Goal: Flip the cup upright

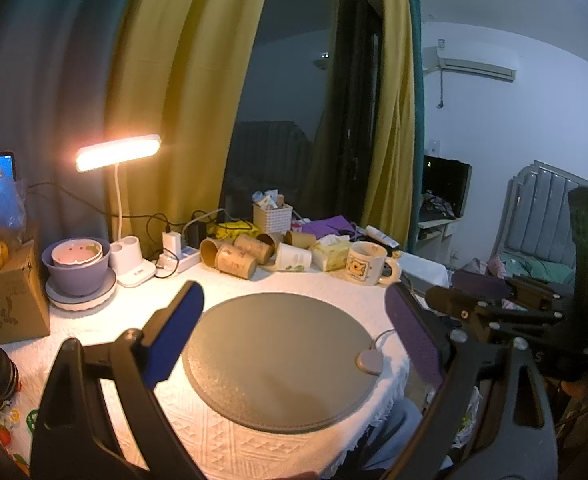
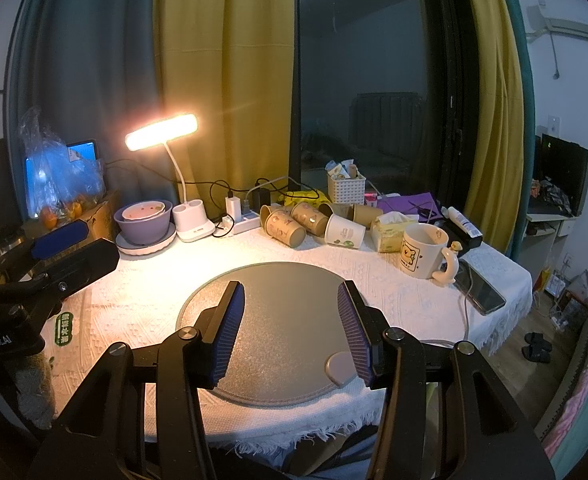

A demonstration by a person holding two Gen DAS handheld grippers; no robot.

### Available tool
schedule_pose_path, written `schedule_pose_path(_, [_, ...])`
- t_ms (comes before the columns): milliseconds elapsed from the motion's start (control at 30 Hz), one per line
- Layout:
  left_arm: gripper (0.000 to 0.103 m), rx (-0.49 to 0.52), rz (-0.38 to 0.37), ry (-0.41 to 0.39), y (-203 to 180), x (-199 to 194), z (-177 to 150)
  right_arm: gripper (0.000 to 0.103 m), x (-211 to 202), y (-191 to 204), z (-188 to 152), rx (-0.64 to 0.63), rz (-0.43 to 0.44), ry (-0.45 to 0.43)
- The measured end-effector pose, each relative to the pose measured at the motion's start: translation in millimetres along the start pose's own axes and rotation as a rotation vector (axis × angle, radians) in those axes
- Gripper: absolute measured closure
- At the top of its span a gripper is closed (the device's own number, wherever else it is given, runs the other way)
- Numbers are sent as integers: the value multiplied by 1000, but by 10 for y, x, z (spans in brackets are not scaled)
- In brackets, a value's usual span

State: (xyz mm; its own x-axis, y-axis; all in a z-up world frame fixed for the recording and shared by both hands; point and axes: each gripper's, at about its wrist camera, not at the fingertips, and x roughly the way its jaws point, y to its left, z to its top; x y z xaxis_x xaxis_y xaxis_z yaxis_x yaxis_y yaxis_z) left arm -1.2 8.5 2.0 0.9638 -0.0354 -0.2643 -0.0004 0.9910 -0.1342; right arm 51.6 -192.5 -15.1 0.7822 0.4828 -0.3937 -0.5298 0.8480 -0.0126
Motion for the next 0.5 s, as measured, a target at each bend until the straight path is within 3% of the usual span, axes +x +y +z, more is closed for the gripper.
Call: schedule_pose_path(500, [10, 1, 0, -2, -4, -3, -2, 52, 3, 13, 5, 0, -1, 1])
